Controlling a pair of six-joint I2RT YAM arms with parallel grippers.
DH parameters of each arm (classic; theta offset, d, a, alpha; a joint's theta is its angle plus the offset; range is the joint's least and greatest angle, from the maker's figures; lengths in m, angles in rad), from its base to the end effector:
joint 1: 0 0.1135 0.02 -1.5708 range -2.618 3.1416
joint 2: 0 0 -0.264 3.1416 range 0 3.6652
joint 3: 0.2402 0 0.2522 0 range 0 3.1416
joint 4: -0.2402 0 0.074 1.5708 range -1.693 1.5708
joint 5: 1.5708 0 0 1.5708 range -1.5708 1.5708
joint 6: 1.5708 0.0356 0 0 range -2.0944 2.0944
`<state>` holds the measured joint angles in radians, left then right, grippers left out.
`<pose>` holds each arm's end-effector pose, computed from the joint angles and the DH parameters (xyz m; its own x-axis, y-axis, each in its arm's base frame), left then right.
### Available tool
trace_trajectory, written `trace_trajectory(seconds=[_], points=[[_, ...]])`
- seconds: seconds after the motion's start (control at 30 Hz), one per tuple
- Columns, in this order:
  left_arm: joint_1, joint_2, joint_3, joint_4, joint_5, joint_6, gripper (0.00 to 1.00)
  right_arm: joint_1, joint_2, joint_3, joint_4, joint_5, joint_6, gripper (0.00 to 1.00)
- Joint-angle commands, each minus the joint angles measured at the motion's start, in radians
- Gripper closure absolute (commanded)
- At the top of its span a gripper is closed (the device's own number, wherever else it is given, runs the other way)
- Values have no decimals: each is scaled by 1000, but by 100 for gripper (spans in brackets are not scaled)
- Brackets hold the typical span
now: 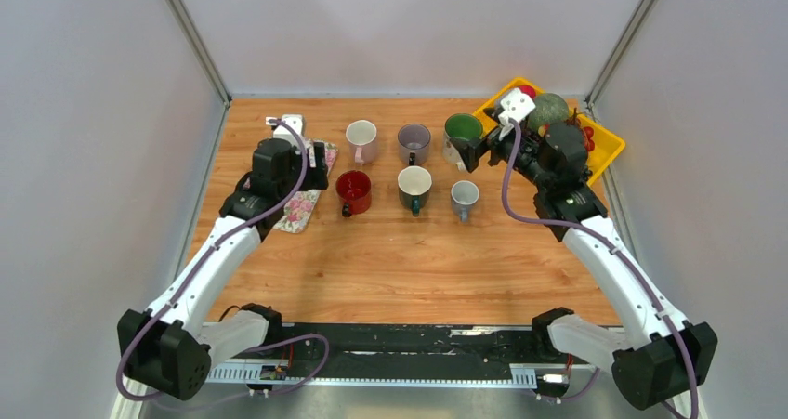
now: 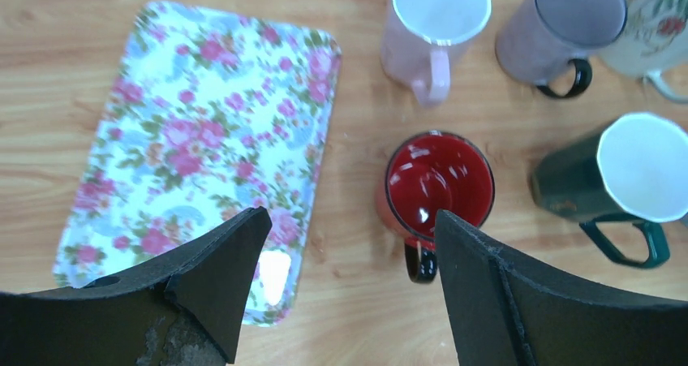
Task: Turn the mug right side up
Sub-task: Reset both arms
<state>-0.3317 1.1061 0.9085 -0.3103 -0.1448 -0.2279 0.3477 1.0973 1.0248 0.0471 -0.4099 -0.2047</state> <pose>0.2372 -0.0763 0.3071 -0.4938 -0.0664 -0.8670 0.0939 0.9872 -0.1290 0.2348 0.1002 0.3878 0.1163 -0.1562 -0.9809 -0.6776 0.7096 -0.1933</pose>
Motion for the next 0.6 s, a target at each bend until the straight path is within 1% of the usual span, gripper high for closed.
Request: trace_trajectory(seconds=[0.0,0.1,0.13,0.23,0.33,0.4,0.47,0.57], points=[[60,-85,52,48,-20,81,14,-6,-83,52,-77,258,-119,0],[114,-108,56,77,66,152,14,-5,-144,18,-78,454,-115,0],[147,-114,59,80,114,176,14,-5,-166,6,-78,515,-112,0],[222,-117,83,73,202,200,14,-6,-254,-37,-78,658,-129,0],[310,-112,110,52,287,203,14,-5,-370,-70,-82,751,-151,0],[366,-119,120,54,309,199,14,-5,-430,-69,-103,804,-157,0],[407,-138,120,60,336,204,14,-5,-491,-70,-115,852,-171,0],[432,-184,112,60,355,222,14,-15,-576,-65,-128,921,-196,0]])
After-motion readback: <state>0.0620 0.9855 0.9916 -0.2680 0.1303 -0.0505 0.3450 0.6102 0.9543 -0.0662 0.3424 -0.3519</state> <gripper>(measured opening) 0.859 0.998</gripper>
